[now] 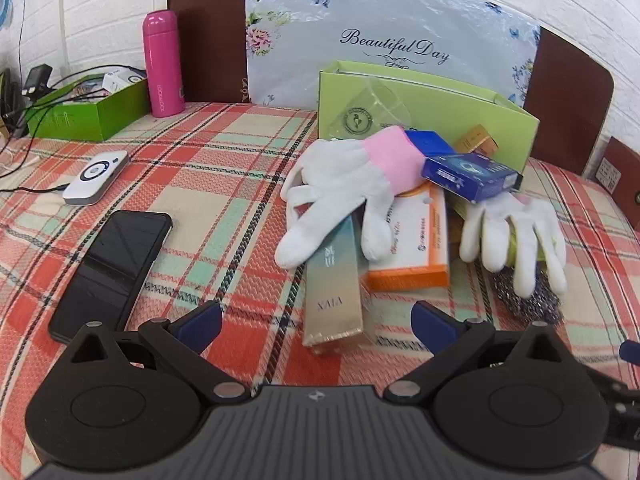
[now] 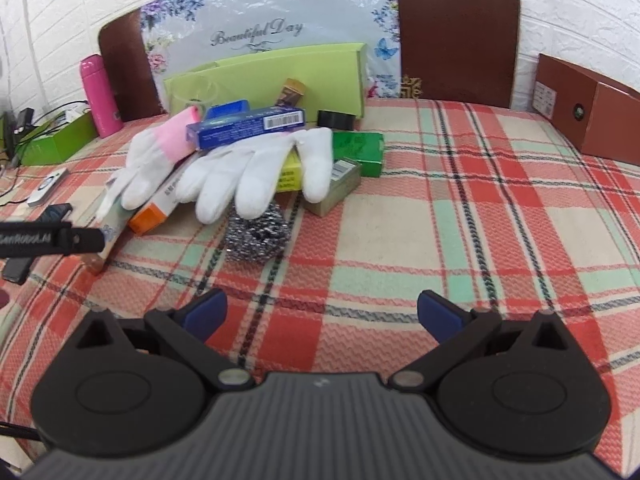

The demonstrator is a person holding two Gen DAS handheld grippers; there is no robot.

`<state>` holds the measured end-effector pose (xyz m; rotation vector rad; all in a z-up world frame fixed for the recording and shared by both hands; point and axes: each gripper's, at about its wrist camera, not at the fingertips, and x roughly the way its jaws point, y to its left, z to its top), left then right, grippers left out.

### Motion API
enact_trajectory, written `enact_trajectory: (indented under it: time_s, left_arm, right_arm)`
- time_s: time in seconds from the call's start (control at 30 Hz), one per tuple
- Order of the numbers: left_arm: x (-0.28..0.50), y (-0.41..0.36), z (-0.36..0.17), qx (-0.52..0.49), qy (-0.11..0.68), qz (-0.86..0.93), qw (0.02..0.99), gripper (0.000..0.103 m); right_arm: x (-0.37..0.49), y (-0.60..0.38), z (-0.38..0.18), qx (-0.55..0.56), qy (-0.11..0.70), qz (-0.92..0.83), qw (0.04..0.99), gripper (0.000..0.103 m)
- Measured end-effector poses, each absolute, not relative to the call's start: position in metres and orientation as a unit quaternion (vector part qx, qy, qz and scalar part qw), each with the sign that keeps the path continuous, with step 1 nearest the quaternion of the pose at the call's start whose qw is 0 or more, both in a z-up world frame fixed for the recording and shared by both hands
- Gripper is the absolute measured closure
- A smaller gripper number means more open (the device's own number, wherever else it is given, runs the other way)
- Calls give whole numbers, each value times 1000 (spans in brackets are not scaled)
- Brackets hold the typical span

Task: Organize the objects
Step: 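Grasp the steel wool scrubber with the right tool while the left tool grasps the tall blue box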

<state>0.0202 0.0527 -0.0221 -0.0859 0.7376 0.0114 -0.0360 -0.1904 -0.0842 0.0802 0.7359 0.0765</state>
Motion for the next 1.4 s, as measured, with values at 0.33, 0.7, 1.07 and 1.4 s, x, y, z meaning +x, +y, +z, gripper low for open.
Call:
enact_trajectory:
  time_s: [0.33,0.7,1.07,1.4]
  left_arm:
    - [58,64,-48,-75,400,-5,914,9]
    - [0,62,-38,-19,419,-169,892,50]
    - [37,51,-41,-45,420,-139,896,37]
    - [32,58,-39,-56,412,-140,899,58]
  right_arm:
    - [-2,-165,-87,1,317,100,943,12]
    - [-20,-197,-95,16,359,148,921,68]
    - [-33,-199,-96,24,354,146,924,51]
    - [-28,-187,-103,-18,356,150,922,67]
